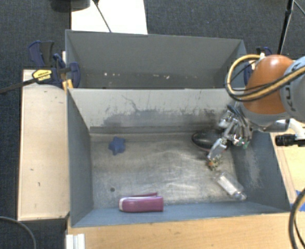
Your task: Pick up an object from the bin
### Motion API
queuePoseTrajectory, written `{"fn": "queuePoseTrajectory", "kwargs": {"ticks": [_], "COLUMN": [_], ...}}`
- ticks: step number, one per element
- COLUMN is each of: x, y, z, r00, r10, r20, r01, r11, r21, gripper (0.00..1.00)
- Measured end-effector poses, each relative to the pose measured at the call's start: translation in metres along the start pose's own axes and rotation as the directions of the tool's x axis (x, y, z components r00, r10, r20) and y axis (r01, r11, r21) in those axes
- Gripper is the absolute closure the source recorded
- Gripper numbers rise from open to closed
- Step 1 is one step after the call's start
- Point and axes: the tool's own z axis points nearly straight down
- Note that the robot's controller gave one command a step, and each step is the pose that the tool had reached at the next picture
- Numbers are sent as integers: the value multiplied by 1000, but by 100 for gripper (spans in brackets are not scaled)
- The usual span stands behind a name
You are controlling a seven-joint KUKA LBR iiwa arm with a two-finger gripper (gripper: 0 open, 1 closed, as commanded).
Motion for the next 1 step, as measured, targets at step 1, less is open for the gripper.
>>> {"fn": "queuePoseTrajectory", "kwargs": {"ticks": [1], "x": [10], "y": [3], "z": [0], "r00": [976], "r10": [218], "r20": [0], "r01": [-218], "r11": [976], "r21": [2], "gripper": [0]}}
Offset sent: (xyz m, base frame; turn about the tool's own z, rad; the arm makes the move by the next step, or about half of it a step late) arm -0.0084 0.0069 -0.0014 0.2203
